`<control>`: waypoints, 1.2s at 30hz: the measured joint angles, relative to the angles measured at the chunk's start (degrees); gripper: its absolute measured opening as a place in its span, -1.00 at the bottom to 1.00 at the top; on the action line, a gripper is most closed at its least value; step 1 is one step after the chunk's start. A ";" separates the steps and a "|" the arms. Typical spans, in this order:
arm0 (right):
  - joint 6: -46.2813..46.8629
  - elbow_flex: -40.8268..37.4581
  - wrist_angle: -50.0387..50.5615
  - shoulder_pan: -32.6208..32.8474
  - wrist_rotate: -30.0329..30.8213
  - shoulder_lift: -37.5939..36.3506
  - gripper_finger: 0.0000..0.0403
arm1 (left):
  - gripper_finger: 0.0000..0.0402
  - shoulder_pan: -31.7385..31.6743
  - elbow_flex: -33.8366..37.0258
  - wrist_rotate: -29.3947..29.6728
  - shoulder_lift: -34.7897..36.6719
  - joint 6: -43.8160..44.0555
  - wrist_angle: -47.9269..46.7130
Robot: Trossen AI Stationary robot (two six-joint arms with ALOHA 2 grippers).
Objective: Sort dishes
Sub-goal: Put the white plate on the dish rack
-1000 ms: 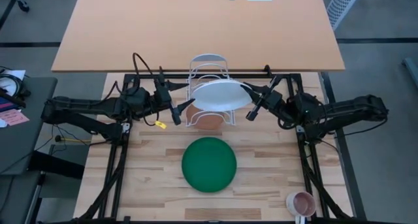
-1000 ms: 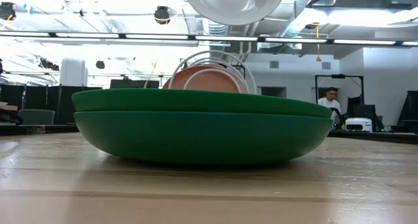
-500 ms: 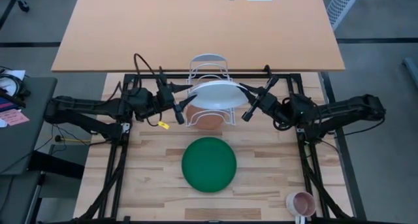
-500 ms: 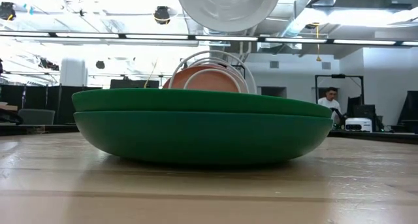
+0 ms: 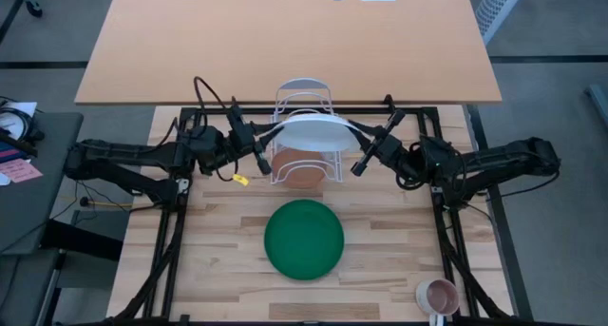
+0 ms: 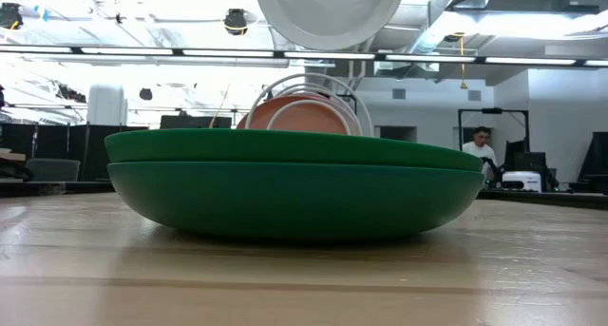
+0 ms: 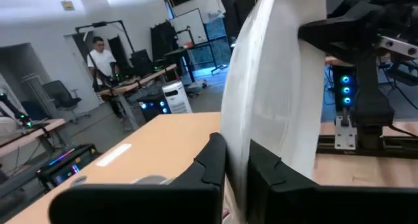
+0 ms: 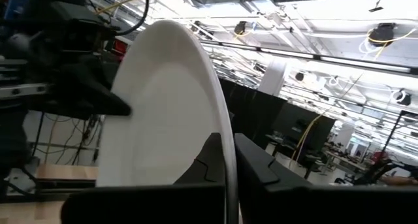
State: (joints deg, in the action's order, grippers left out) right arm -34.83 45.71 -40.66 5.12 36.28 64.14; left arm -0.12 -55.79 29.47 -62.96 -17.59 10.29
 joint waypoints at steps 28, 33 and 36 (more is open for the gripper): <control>-3.27 0.00 2.94 0.58 2.92 0.00 -0.72 | -0.98 0.17 0.02 4.03 0.25 -4.62 -0.53; -4.51 0.00 4.85 1.23 5.25 -0.23 -0.72 | -0.98 -0.63 0.02 4.44 0.33 -5.33 -0.48; -4.94 0.00 4.86 1.97 6.28 -0.44 -0.72 | -0.98 -1.28 0.02 4.46 0.46 -5.50 -0.46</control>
State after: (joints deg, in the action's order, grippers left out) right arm -39.76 45.71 -35.81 7.09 42.56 63.70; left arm -1.40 -55.77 33.93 -62.50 -23.09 9.82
